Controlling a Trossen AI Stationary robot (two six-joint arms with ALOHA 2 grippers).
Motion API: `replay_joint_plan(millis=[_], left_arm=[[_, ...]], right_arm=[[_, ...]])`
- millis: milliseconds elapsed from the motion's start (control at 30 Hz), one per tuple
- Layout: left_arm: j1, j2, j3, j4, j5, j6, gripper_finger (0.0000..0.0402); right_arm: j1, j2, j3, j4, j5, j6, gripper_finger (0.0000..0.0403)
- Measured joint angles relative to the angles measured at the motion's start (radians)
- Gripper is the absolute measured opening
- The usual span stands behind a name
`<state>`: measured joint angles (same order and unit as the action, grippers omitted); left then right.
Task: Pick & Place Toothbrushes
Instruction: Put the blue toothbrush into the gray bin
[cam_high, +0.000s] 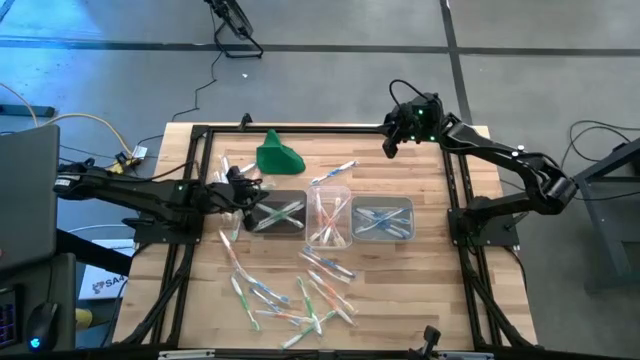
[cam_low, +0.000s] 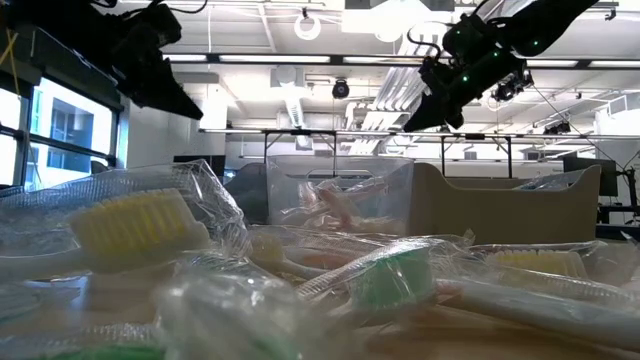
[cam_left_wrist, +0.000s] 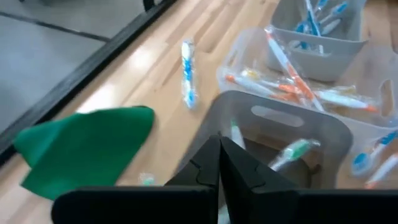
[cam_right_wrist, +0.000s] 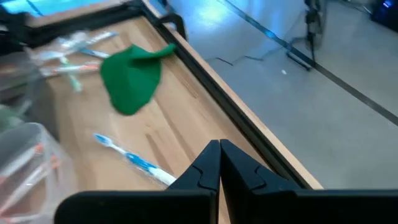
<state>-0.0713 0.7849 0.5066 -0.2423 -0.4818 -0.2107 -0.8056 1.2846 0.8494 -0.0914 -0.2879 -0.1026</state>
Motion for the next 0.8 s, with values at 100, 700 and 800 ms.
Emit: replay_joint_plan(millis=[100, 700, 800], left_arm=[[0.037, -0.031, 0.0, -0.014, 0.016, 0.044, 0.0002], [0.399, -0.096, 0.0, -0.054, 0.418, 0.272, 0.0], [0.439, -0.106, 0.0, -0.055, 0.421, 0.292, 0.0]], right_arm=[[0.027, 0.0, 0.0, 0.028, -0.03, -0.026, 0.0002], [0.253, 0.03, 0.161, -0.112, 0.095, -0.241, 0.0002], [0.268, 0.082, 0.226, -0.222, 0.129, -0.263, 0.0002]])
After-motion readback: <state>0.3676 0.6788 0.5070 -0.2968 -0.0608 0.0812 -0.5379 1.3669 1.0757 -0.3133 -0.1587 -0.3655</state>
